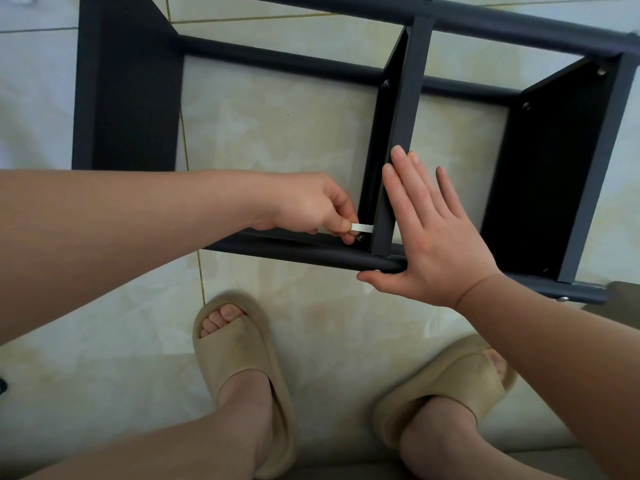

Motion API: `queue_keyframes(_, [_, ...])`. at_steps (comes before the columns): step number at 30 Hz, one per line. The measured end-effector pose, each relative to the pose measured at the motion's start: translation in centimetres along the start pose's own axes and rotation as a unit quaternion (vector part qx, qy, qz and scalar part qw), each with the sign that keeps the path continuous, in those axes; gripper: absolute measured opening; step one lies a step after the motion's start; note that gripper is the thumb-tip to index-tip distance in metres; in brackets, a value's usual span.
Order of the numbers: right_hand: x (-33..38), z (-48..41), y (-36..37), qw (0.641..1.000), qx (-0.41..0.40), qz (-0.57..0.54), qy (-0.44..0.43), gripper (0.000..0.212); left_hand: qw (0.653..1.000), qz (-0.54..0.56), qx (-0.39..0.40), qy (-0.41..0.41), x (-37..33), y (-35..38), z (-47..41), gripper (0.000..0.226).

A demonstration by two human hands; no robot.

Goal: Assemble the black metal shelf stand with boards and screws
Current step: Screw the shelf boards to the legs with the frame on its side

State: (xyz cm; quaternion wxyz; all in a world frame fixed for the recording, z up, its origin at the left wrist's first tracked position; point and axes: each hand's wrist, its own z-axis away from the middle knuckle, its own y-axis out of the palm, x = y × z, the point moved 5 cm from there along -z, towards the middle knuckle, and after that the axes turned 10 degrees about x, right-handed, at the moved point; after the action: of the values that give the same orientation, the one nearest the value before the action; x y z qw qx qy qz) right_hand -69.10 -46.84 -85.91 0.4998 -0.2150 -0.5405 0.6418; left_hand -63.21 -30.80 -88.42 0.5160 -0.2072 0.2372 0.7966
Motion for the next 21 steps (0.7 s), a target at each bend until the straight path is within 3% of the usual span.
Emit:
queue_keyframes(12, [0.0, 0.0, 0.0, 1.0, 0.005, 0.0, 0.002, 0.118, 0.994, -0.112, -0.007, -0.006, -0.4, 0.1, -0.1, 0.013])
queue_keyframes(17, [0.0, 0.0, 0.0, 1.0, 0.004, 0.001, 0.001, 0.118, 0.985, -0.148, -0.082, 0.027, -1.4, -1.4, -0.1, 0.013])
queue_keyframes(21, [0.0, 0.0, 0.0, 1.0, 0.007, 0.0, -0.001, 0.118, 0.993, -0.042, -0.098, 0.055, -1.6, -1.7, -0.4, 0.018])
